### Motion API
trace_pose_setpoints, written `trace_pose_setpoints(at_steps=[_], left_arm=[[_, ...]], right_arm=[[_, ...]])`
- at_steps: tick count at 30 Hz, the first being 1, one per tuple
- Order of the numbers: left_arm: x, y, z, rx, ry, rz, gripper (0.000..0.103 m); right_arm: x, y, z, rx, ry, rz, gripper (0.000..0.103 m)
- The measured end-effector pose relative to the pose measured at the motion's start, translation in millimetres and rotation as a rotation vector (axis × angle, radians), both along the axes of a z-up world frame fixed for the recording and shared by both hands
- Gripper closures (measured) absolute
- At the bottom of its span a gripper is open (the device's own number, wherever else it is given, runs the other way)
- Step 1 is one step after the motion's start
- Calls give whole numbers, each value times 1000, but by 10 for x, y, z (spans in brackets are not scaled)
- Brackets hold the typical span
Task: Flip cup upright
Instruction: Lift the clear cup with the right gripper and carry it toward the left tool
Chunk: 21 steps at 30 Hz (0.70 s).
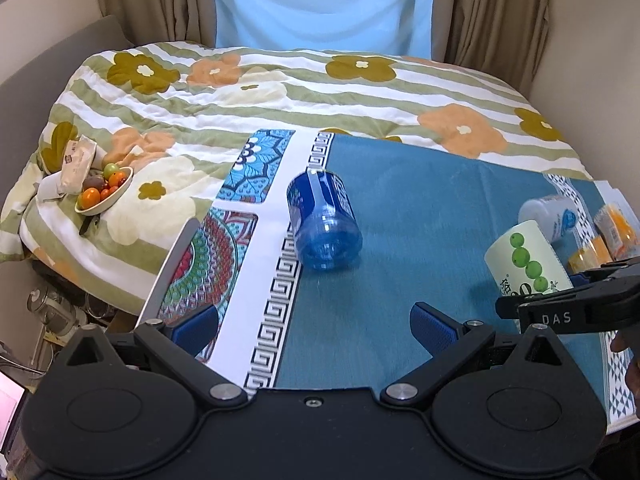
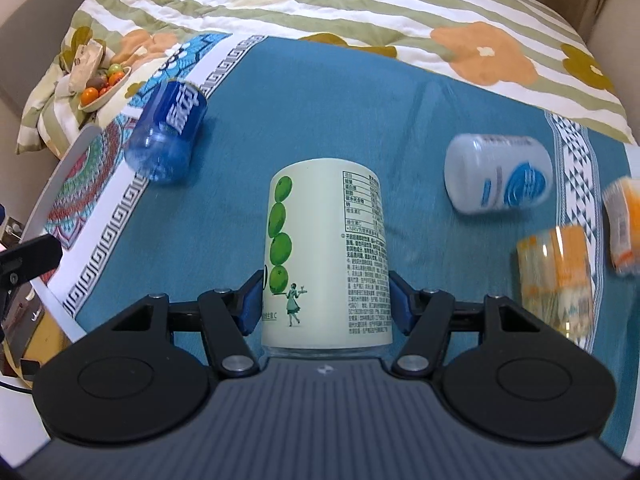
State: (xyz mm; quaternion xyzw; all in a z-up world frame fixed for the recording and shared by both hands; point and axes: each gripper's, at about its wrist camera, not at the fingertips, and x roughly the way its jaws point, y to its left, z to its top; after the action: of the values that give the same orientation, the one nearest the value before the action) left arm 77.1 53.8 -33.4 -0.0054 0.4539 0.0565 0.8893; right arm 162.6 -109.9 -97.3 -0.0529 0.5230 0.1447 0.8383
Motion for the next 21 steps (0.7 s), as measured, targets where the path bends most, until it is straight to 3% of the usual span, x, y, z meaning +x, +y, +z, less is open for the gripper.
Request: trace_pose_setpoints(at_steps=[9, 21], left_arm=[[-205, -13, -94, -1, 24, -10, 0], [-269, 78, -181, 4, 48, -2, 0]], right_arm=[[-221, 68, -179, -6, 2, -38, 26], [-128, 247, -329, 11, -1, -55, 26]])
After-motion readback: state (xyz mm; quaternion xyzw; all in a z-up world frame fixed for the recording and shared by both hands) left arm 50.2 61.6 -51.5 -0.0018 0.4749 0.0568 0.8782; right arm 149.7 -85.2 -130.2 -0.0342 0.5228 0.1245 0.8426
